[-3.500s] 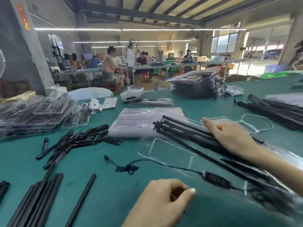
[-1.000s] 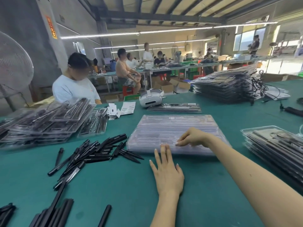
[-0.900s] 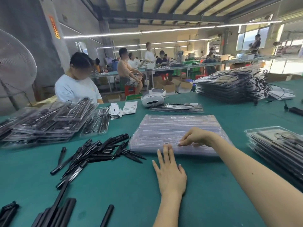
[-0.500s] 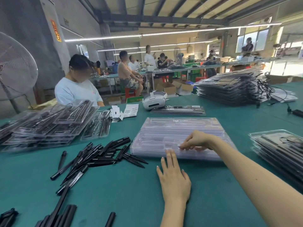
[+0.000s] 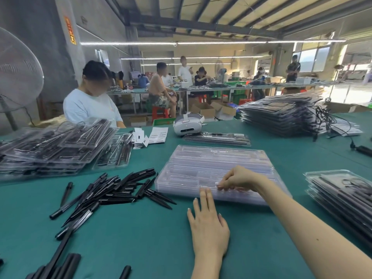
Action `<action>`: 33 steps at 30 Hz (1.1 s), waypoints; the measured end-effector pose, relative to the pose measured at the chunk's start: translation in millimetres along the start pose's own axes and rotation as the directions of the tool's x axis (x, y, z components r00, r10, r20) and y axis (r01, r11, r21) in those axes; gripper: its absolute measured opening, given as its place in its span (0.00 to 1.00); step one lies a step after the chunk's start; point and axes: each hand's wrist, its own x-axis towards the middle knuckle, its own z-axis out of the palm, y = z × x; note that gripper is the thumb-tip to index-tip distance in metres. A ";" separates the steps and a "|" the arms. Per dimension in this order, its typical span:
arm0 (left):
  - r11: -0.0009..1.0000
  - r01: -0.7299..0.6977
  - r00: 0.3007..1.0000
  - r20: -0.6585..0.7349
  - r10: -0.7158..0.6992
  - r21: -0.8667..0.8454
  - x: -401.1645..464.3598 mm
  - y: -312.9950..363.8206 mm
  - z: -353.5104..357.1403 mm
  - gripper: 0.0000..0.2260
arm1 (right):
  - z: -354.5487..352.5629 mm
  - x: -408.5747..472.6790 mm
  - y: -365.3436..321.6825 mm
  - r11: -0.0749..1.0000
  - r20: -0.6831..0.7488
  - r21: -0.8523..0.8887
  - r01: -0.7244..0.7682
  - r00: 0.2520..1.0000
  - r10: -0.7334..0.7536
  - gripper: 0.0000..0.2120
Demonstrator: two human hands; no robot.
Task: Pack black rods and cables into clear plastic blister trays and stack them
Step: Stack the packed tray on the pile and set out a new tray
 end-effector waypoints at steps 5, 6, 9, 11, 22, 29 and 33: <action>1.000 0.016 1.000 0.010 -0.017 0.026 -1.1 1.3 -4.9 0.31 | 8.3 -1.6 5.6 0.989 -0.113 -0.118 0.088 0.988 -0.101 0.10; 1.000 0.017 1.000 0.006 -0.018 0.026 -1.0 1.6 -6.0 0.31 | 9.2 -2.8 6.4 0.984 -0.128 -0.142 0.104 0.984 -0.122 0.10; 1.000 0.019 1.000 -0.002 -0.019 0.011 -2.3 1.2 -7.4 0.31 | 14.6 -6.2 9.1 0.970 -0.182 -0.209 0.123 0.970 -0.162 0.09; 1.000 0.021 1.000 0.011 -0.020 -0.008 -3.1 2.6 -8.1 0.31 | 20.7 -8.1 9.7 0.959 -0.245 -0.264 0.105 0.954 -0.172 0.11; 0.904 -0.277 0.956 -0.004 0.294 0.327 17.7 3.1 -42.3 0.23 | 43.7 -15.2 6.4 0.904 -0.407 -0.428 0.006 0.891 -0.199 0.15; 0.830 -0.426 0.889 -0.006 0.459 0.361 21.1 -18.7 -28.7 0.23 | 36.9 -9.2 3.2 0.888 -0.439 -0.460 0.011 0.867 -0.238 0.12; 0.874 -0.420 0.901 -0.006 0.434 0.245 20.0 -17.3 -23.5 0.24 | -9.4 -9.5 -34.0 0.874 -0.606 -0.480 0.075 0.692 -0.393 0.14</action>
